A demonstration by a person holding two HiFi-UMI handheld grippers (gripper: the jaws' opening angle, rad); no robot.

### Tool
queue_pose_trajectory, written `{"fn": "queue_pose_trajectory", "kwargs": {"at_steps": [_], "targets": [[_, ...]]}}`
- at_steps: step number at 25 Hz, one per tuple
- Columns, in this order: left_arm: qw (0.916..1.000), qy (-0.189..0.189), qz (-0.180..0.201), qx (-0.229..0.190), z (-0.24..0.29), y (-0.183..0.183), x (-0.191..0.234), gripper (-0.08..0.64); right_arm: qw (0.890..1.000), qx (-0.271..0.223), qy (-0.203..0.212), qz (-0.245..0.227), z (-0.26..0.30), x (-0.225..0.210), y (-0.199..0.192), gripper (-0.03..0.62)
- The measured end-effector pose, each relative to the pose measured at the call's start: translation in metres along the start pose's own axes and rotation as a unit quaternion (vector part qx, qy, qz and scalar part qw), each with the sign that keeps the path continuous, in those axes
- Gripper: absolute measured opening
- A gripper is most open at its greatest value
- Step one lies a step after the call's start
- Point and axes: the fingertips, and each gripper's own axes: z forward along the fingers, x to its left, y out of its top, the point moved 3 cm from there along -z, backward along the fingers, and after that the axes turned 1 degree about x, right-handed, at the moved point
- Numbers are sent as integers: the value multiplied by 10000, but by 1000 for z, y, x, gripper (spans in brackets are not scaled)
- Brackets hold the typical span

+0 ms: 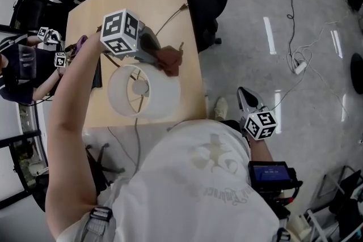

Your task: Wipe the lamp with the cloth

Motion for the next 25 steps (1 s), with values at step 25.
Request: {"fn": "queue_pose_trajectory", "kwargs": {"at_steps": [25], "targets": [[9938,-412,1030,29,-51,38,-69,95,10000,24,21,43,-1,-9,-1,14]]}}
